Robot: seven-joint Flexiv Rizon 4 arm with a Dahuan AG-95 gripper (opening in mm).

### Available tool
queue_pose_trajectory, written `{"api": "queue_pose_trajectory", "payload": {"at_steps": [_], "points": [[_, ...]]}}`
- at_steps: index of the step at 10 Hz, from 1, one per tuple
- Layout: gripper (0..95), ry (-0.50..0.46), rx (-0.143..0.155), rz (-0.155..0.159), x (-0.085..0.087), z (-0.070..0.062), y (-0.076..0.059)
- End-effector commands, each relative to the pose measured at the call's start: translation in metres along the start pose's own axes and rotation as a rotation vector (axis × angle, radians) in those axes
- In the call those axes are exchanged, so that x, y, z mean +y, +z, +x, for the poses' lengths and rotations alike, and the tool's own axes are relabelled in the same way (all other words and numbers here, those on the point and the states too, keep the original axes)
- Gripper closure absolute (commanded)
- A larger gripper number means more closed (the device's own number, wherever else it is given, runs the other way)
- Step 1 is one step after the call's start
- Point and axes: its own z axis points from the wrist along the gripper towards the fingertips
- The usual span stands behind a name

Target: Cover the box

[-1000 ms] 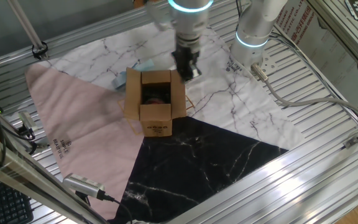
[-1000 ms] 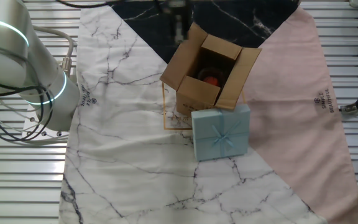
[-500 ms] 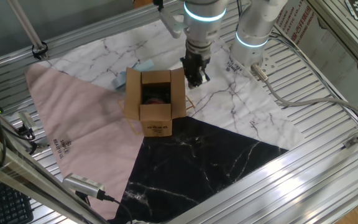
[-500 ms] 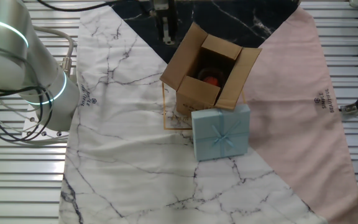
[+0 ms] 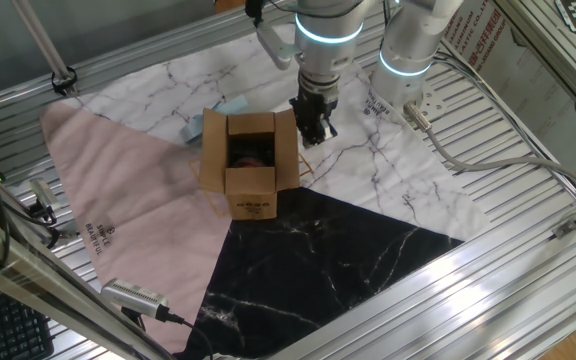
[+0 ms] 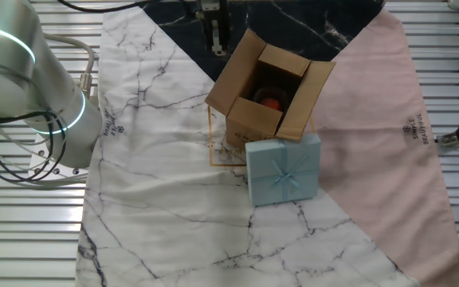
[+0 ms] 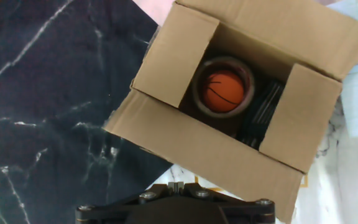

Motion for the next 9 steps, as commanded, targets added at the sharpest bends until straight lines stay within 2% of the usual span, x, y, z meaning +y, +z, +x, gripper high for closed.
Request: {"api": "queue_pose_trajectory", "payload": {"at_steps": [1,4,9], "points": [[95.0,0.0,0.001,0.0,0.001,-0.002,0.002],[95.0,-0.003,0.002,-0.001,0.0,-0.004,0.005],[95.0,-0.02,-0.002,-0.002,-0.006,-0.01,0.018]]}}
